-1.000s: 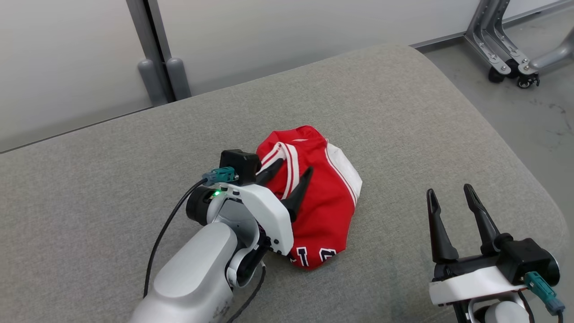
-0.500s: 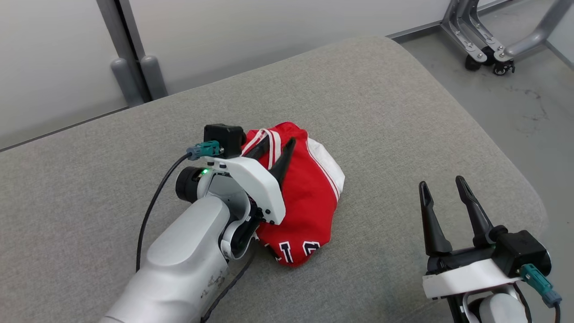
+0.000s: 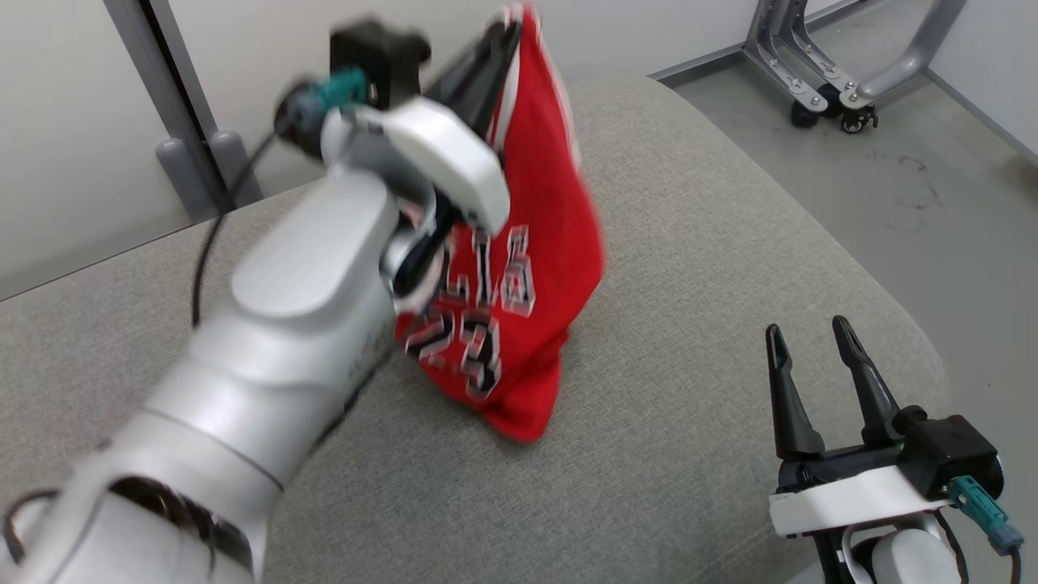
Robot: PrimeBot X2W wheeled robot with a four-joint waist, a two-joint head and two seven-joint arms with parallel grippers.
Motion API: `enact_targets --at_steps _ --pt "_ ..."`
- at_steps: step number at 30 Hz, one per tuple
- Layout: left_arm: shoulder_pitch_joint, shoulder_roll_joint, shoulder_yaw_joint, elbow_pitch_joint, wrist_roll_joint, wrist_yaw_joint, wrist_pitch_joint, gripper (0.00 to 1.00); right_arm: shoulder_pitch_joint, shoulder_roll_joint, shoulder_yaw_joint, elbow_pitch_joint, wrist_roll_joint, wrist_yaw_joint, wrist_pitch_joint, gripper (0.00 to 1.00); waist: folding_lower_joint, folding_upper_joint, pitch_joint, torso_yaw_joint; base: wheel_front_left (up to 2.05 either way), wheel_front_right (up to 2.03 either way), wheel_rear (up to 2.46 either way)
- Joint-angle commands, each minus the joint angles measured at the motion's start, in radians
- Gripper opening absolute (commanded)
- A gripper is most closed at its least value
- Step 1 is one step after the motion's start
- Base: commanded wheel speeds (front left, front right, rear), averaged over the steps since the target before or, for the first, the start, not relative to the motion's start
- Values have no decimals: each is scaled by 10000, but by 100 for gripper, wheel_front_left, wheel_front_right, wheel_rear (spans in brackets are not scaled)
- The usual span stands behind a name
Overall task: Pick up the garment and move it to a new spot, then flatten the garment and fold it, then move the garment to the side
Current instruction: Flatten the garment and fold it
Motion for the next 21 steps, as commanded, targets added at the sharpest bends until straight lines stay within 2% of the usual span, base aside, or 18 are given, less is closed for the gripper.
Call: enact_targets --at_steps 1,3,6,8,10,13,17,21 --pt "-777 144 18 -128 293 -118 -178 0 -8 -15 -32 -40 -1 -3 -9 100 0 0 -44 70 0 0 0" --pt "-1505 261 52 -309 569 -221 -282 0 35 -14 -94 -91 -25 -3 -9 100 0 0 -87 201 0 0 0" --pt "-2239 245 507 -1001 411 -323 -340 0 122 -18 -286 -133 -111 -3 -8 100 0 0 -171 524 0 0 0" --pt "-2097 225 1035 -1633 -94 -335 -340 0 160 -14 -392 -159 -124 -3 -8 100 0 0 -243 776 0 0 0" --pt "-1822 233 1160 -2059 -295 -335 -334 0 185 -15 -466 -173 -133 -3 -8 100 0 0 -283 924 0 0 0" --pt "-440 582 1139 -3305 -1041 -333 -324 0 209 -20 -630 -226 -78 -3 -8 100 0 0 -336 1344 0 0 0" --pt "2367 1509 1253 -4612 -1461 -337 -328 0 257 -15 -782 -273 -81 -3 -8 100 0 0 -301 1864 0 0 0" --pt "5454 1900 2658 -5140 -1618 -231 -331 0 311 -17 -914 -309 -190 -3 -8 100 0 0 -196 2230 0 0 0"
